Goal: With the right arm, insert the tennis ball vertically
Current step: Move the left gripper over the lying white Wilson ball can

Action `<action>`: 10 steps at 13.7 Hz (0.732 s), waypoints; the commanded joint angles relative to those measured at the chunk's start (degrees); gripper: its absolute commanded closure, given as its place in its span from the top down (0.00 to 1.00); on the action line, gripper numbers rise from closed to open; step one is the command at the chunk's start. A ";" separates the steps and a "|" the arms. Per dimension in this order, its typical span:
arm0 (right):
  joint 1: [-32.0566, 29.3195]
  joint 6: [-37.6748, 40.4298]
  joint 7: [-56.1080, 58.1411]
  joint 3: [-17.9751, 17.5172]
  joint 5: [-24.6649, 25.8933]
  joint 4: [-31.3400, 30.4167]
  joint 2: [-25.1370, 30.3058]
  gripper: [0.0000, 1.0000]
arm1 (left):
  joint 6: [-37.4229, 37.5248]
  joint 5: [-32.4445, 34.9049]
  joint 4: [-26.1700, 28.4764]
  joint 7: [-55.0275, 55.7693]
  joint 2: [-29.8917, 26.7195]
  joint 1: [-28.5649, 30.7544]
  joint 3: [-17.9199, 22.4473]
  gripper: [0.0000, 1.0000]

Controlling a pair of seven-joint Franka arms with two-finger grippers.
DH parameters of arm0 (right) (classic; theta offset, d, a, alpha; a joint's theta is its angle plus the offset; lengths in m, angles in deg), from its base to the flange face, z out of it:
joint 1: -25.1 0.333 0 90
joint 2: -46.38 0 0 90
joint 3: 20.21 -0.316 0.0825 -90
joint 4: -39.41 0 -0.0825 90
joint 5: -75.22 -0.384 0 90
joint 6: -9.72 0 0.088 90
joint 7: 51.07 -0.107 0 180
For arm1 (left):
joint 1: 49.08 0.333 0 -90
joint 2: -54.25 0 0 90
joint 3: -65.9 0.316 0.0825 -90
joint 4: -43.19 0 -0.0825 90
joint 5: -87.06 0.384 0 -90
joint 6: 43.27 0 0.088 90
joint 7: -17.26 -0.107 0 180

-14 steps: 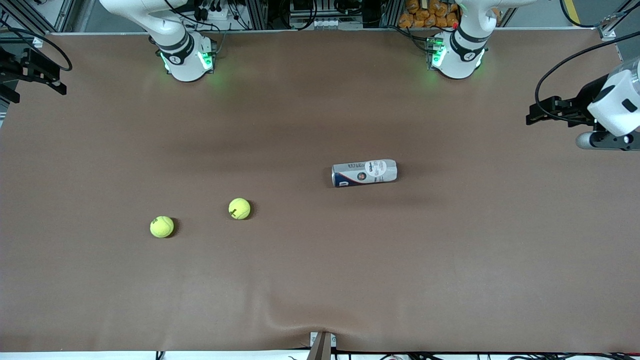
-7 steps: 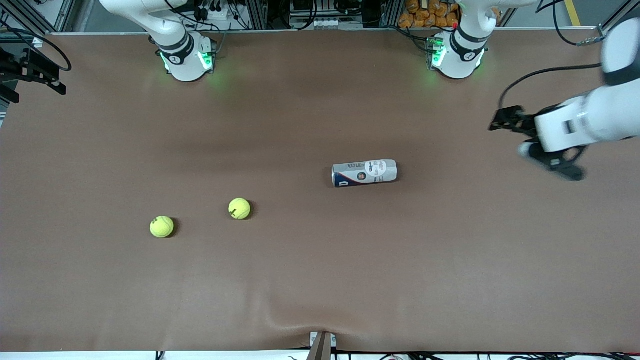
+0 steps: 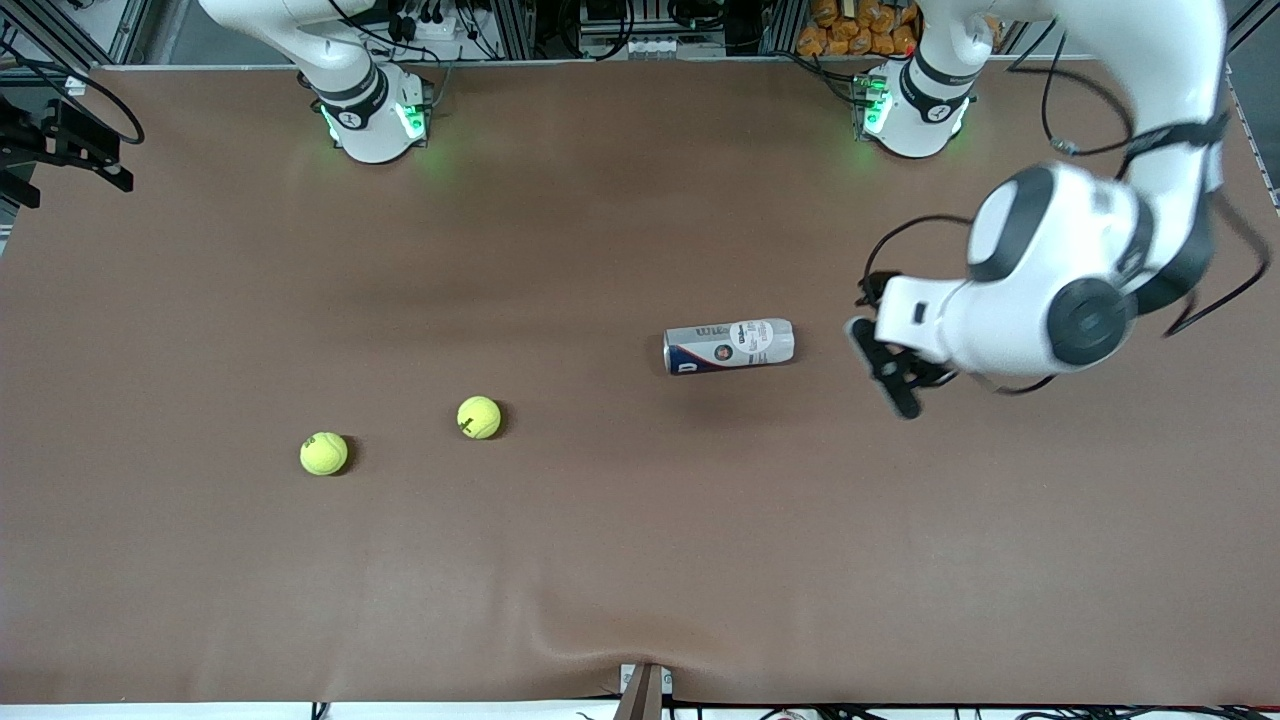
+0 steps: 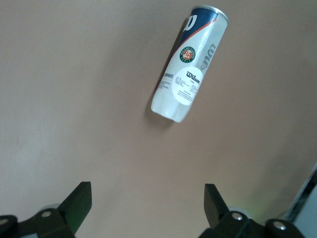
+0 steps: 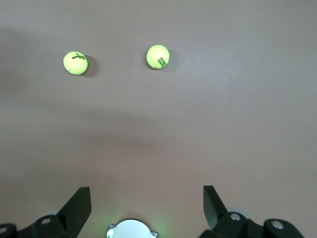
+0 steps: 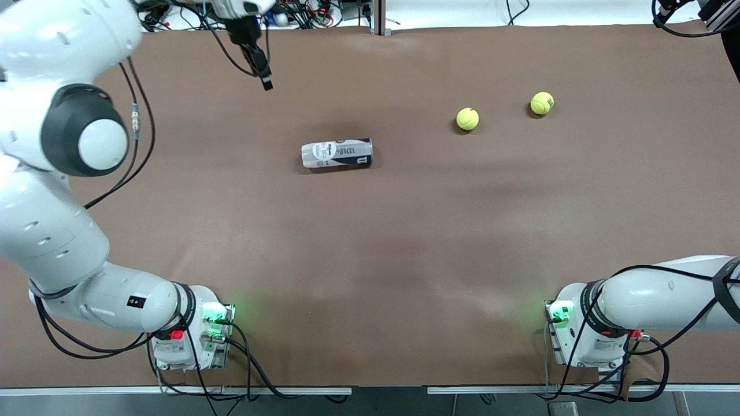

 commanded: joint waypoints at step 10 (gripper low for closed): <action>-0.39 -0.36 -0.80 -0.02 -0.35 -0.13 -0.11 1.00 | -13.19 5.26 1.04 -4.46 8.79 -12.06 -0.77 1.00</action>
